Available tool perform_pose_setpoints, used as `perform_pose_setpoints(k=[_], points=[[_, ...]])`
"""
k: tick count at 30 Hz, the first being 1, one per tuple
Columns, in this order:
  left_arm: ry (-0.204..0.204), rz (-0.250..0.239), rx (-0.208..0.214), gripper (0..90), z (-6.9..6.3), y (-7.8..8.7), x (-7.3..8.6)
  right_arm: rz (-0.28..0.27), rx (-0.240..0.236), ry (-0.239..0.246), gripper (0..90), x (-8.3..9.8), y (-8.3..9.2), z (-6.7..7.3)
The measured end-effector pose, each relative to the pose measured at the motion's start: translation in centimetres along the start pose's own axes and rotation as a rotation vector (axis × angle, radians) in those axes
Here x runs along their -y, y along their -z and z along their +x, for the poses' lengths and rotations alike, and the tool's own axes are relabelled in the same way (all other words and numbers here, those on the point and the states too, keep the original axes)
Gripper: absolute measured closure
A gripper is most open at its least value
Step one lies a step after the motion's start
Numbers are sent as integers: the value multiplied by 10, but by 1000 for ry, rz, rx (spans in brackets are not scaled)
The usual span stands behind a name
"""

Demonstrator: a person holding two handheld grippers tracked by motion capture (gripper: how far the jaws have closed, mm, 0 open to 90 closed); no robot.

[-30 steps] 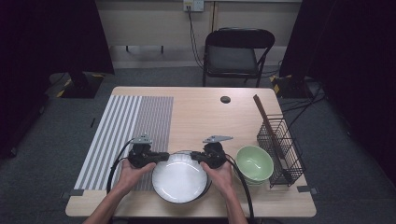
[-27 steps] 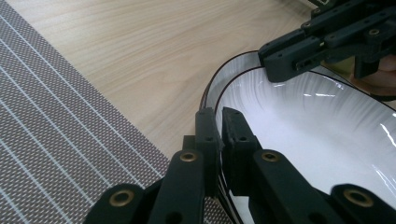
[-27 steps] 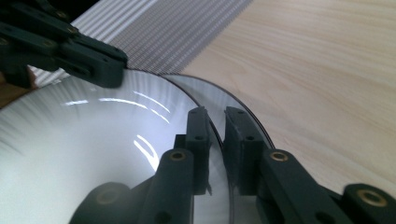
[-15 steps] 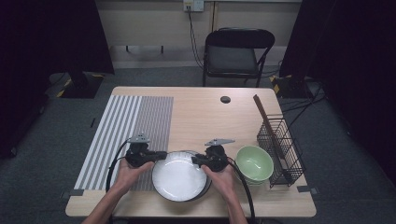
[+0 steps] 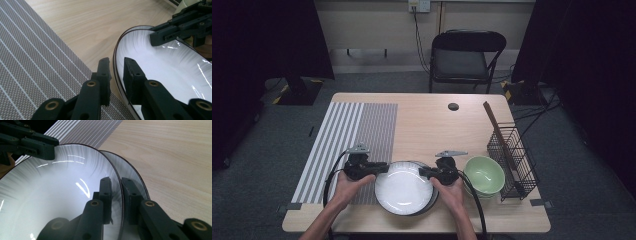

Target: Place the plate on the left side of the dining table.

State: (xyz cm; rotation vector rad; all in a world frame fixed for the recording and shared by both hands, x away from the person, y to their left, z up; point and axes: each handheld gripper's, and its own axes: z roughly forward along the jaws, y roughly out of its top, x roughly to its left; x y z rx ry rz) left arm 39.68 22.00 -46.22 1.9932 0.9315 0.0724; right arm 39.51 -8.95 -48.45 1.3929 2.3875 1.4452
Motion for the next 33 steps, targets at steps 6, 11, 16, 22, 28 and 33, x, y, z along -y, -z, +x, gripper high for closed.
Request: perform_pose_setpoints(k=[6, 11, 16, 22, 28, 33], points=[[-28, -10, -3, 829, -4, -1, 0, -12, 16, 4, 815, -3, 0, 1], [-22, -25, -12, 855, -2, -3, -5, -12, 19, 12, 830, -7, 0, 0], [-12, -52, -21, 872, 1, -2, -9, -19, 33, 20, 834, -13, -3, 1], [-9, -66, -41, 880, 4, -2, -16, -38, 44, 39, 841, -21, -5, 0], [1, -88, -52, 881, 5, -2, -19, -55, 67, 60, 840, -26, -4, 1], [5, -98, -46, 881, 7, -3, -22, -68, 69, 74, 838, -32, -2, -1]])
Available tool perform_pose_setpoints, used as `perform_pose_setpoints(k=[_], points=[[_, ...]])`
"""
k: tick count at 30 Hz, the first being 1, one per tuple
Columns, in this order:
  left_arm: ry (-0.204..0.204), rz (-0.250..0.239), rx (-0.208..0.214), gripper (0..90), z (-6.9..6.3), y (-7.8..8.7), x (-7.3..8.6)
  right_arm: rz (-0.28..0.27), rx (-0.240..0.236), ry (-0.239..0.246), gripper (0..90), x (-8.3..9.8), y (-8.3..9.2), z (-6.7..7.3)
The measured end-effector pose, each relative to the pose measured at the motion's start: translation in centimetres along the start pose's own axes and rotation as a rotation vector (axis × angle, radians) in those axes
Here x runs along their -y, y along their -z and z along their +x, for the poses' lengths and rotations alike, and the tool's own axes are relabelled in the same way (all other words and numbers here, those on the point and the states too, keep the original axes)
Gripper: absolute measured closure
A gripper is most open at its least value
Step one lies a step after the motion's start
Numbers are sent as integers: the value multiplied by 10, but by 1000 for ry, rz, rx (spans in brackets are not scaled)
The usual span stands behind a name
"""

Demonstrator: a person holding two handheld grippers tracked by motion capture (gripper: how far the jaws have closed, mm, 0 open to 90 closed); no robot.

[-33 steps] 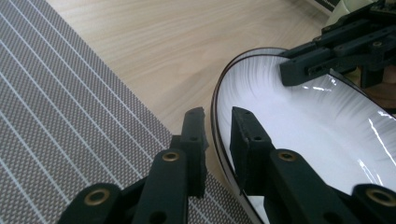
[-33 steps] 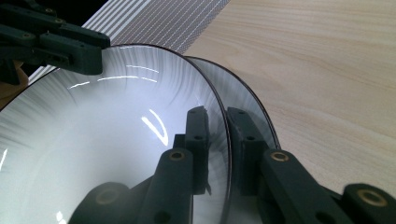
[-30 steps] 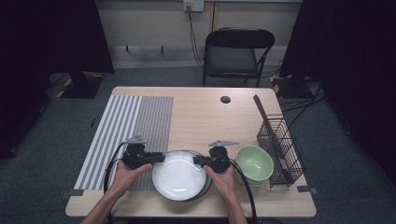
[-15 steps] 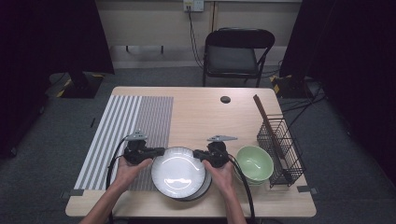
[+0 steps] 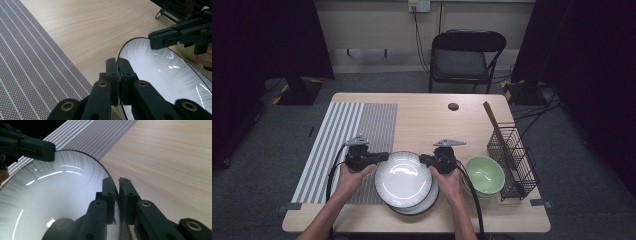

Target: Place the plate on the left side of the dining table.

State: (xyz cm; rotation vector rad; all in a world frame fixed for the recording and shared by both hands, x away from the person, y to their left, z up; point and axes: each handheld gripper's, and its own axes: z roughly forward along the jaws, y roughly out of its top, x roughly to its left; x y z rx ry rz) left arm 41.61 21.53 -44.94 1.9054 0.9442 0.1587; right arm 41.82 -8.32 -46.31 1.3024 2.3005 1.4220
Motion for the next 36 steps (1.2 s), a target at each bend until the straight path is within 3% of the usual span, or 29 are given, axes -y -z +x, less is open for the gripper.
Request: perform_pose_setpoints(k=[4, 6, 12, 17, 24, 29, 36], points=[[-15, 4, -6, 881, -1, -2, 1, -6, 14, -3, 831, 2, -1, 0], [-30, 13, -15, 880, -4, -4, 3, -15, -1, -24, 821, 4, -2, -3], [-16, 4, -1, 881, -1, -4, 3, -23, -9, -37, 759, 7, -2, -3], [-9, 3, 12, 881, 1, -4, 3, 11, -7, -51, 747, 10, -5, -4], [10, 6, 16, 875, 2, -2, 4, -11, -51, -88, 804, 13, -6, -8], [14, 26, -16, 789, 1, 9, 5, -9, -52, -88, 806, 12, -6, -8], [39, 47, -15, 684, -3, 17, 20, -11, -48, -83, 806, 12, -6, -8]])
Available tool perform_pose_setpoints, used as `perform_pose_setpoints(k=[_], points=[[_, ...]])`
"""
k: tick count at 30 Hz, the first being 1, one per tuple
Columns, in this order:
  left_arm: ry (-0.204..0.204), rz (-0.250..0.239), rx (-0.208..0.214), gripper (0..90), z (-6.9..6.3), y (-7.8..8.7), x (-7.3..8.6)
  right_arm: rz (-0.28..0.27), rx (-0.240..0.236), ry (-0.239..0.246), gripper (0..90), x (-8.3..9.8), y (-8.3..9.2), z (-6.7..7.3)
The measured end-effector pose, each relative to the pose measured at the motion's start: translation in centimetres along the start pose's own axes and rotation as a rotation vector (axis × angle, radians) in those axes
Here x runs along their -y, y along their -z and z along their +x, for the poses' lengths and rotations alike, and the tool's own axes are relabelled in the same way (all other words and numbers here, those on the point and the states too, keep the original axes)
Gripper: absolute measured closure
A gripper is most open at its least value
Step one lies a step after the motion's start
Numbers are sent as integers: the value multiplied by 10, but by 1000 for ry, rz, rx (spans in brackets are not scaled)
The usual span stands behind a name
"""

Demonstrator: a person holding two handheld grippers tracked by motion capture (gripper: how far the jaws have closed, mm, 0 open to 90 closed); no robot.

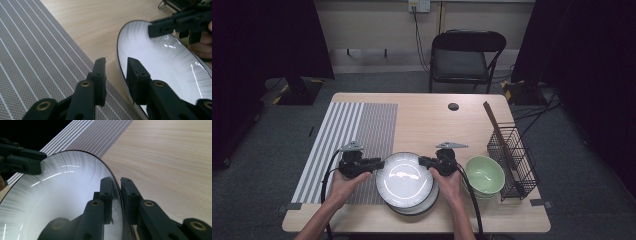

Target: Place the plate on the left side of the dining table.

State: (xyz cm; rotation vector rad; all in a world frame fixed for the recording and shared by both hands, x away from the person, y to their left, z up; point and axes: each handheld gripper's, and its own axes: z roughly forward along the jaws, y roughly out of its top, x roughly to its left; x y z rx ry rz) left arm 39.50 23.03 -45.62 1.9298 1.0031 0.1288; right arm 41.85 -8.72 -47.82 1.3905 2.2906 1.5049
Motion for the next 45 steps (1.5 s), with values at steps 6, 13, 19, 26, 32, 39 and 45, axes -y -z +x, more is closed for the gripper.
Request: perform_pose_setpoints(k=[6, 13, 19, 26, 32, 39, 45], points=[[28, -5, 51, 710, 2, -4, 2, -4, 7, 8, 805, 0, 0, 1], [-15, -3, 12, 813, -2, -9, -4, -10, 27, 19, 809, -1, 2, 3], [-25, -14, 19, 834, 1, -11, -9, -28, 50, 37, 814, -4, 6, 5], [-47, -26, 0, 859, 3, -12, -20, -51, 63, 51, 811, -11, 7, 6], [-30, -47, 9, 865, 8, -14, -24, -64, 74, 46, 811, -15, 7, 6], [-33, -58, -1, 873, 12, -15, -36, -75, 82, 56, 812, -24, 6, 5], [-11, -60, -17, 875, 17, -18, -41, -69, 88, 51, 816, -29, 0, 1]])
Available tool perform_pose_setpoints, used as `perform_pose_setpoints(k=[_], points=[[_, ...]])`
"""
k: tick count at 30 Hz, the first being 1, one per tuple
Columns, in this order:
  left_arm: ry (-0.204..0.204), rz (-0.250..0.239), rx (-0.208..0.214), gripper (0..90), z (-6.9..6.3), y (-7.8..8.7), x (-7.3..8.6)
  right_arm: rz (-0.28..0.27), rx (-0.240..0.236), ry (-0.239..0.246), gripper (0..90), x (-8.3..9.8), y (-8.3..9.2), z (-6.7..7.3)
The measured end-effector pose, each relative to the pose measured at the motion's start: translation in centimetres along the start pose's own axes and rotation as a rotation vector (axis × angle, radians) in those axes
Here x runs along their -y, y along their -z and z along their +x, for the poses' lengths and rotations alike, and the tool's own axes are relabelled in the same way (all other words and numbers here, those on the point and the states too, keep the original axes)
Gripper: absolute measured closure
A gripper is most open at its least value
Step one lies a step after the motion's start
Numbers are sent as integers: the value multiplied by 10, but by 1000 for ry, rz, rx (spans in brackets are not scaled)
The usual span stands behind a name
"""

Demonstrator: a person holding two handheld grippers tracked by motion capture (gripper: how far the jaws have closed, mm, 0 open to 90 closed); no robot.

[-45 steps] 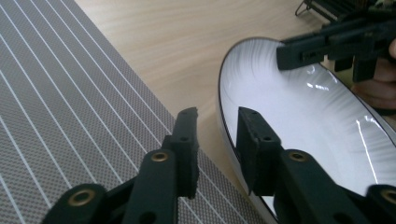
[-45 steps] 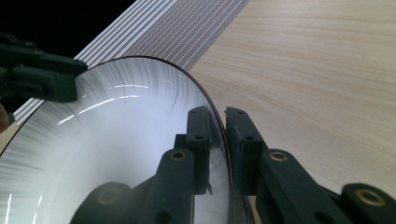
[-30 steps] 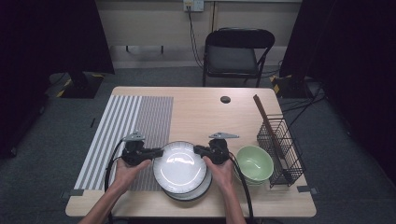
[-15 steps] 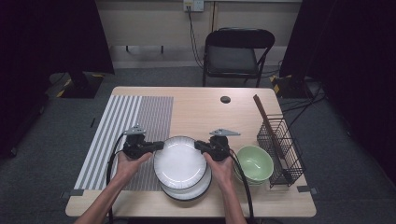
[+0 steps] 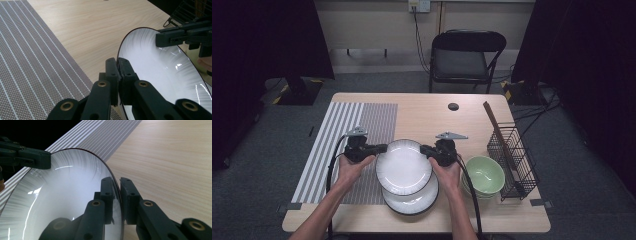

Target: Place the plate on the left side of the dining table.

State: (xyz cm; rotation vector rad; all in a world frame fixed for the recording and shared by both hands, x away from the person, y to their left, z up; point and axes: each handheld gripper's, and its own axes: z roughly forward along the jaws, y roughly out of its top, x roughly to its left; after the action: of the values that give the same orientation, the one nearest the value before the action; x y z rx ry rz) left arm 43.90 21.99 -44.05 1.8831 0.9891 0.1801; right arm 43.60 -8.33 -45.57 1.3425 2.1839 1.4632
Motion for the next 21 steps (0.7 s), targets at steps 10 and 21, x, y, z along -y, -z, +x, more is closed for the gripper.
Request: perform_pose_setpoints(k=[10, 21], points=[[2, 17, -2, 873, 5, -5, 0, 25, 11, -32, 745, 3, -3, -1], [49, 16, 8, 867, 12, -10, 5, 49, 27, -98, 673, 15, 3, -4]])
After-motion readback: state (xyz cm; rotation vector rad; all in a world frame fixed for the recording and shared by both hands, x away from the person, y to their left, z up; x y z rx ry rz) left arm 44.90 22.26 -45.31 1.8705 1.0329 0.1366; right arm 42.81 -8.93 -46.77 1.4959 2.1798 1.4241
